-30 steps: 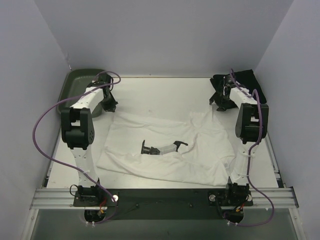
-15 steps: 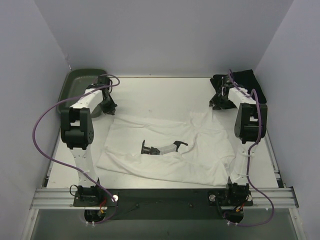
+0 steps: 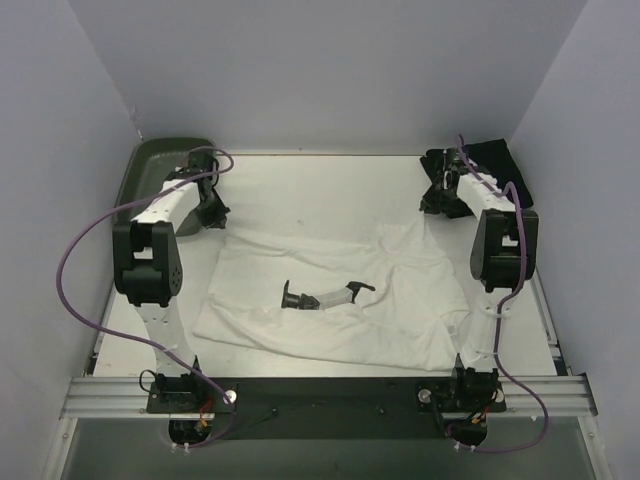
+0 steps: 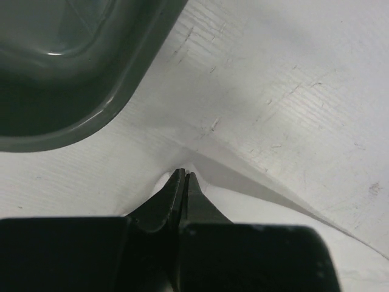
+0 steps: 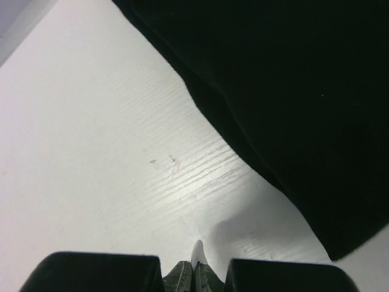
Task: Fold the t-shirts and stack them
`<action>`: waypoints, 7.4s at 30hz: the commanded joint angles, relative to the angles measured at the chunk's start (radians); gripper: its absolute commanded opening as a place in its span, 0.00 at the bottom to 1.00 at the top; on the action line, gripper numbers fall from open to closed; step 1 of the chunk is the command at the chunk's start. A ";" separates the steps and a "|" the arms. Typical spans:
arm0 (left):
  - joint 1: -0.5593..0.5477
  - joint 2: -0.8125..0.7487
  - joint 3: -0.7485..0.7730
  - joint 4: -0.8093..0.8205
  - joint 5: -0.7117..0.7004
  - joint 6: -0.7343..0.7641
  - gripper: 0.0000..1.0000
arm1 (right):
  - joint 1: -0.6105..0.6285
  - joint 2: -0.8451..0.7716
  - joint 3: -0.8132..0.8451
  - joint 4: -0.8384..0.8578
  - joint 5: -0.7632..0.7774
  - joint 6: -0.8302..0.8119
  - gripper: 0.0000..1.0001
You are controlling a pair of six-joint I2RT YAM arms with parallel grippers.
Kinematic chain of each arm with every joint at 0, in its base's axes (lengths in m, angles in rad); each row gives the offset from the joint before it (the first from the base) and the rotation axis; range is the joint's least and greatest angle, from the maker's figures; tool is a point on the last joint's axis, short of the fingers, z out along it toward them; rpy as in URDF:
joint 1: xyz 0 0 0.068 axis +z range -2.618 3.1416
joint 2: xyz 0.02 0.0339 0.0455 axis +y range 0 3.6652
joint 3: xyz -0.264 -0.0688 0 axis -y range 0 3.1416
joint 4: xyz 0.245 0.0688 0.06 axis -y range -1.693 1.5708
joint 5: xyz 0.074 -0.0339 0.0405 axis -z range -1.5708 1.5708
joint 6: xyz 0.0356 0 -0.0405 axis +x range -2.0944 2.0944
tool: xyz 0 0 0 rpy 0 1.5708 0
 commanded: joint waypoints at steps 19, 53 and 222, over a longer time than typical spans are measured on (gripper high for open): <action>0.049 -0.424 -0.383 0.110 0.027 -0.015 0.00 | 0.058 -0.898 -0.551 0.002 0.099 -0.052 0.00; 0.078 -0.843 -0.733 0.010 0.057 0.073 0.00 | 0.334 -1.723 -0.944 -0.563 0.315 0.198 0.00; 0.084 -0.966 -0.776 0.110 0.150 0.094 0.69 | 1.008 -0.286 -0.398 0.107 0.175 0.027 0.86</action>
